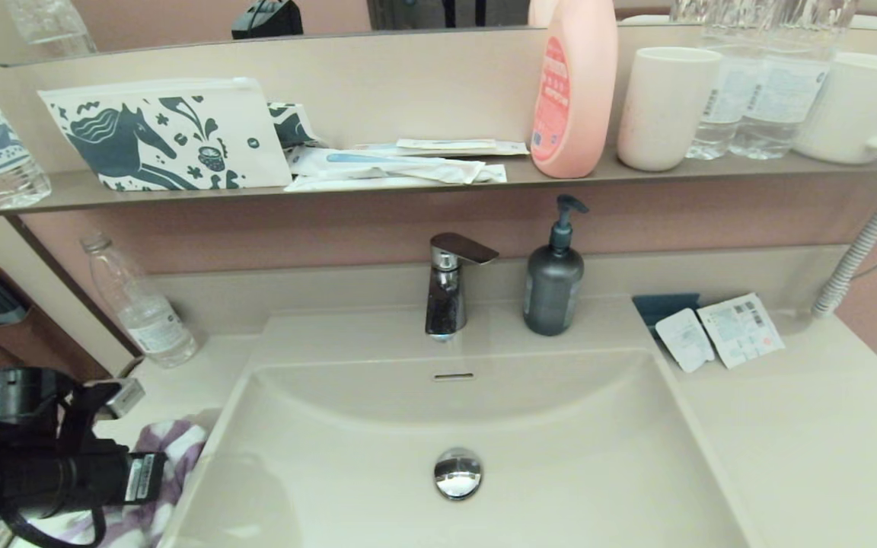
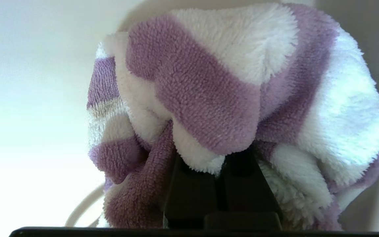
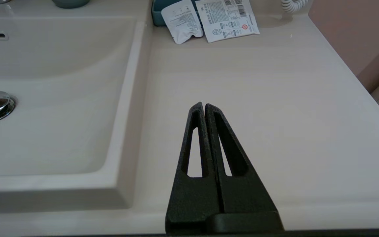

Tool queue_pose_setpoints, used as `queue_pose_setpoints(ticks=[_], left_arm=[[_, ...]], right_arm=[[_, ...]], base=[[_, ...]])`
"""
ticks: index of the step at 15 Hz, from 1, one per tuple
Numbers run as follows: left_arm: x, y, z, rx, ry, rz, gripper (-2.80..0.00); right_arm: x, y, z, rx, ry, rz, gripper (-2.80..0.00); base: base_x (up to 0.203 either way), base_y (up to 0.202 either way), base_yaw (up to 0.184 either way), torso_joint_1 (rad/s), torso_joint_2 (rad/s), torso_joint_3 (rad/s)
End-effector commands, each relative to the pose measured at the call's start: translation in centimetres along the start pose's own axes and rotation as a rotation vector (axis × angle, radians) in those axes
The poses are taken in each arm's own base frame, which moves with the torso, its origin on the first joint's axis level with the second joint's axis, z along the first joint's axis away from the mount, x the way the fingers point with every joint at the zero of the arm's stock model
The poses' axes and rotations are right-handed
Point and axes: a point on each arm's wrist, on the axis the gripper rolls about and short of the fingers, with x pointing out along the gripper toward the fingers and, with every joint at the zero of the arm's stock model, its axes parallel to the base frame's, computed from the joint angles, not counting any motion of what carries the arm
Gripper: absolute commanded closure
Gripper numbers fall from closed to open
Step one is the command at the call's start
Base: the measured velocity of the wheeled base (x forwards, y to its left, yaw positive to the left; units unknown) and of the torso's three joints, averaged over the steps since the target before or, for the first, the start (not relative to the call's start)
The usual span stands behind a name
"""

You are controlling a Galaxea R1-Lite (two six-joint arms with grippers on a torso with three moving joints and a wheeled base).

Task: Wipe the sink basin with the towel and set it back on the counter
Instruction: Wipe the sink

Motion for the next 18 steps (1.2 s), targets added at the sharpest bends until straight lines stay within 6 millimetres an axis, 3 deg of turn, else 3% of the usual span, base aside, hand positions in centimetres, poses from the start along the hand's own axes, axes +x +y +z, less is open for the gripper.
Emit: queue_pose_setpoints(ticks=[1,5,9,11,14,18], left_arm=[[-1.5,1.1,-0.7,0.022,-0.011,0.033,0.00],[-0.4,2.1,0.7,0.027,-0.032,0.007,0.00],[4.2,3.8,3.5,0.032,-0.115,-0.045,0.00],[6.1,3.5,5.8,0.038,-0.179,-0.044,0.00],[6.8,1.6,9.0,0.028,-0.240,-0.061,0.00],[6.2,0.6,8.6,0.022,-0.182,-0.090,0.00]], right_arm=[[0.0,0.0,0.0,0.000,0.000,0.001,0.00],[0.0,0.0,0.0,0.000,0.000,0.000,0.00],[0.0,0.0,0.0,0.000,0.000,0.001,0.00],[0.0,0.0,0.0,0.000,0.000,0.001,0.00],[0.0,0.0,0.0,0.000,0.000,-0.001,0.00],[0.0,0.0,0.0,0.000,0.000,0.000,0.00]], base=[[0.000,0.000,0.000,0.000,0.00,0.000],[0.000,0.000,0.000,0.000,0.00,0.000],[0.000,0.000,0.000,0.000,0.00,0.000],[0.000,0.000,0.000,0.000,0.00,0.000],[0.000,0.000,0.000,0.000,0.00,0.000],[0.000,0.000,0.000,0.000,0.00,0.000]])
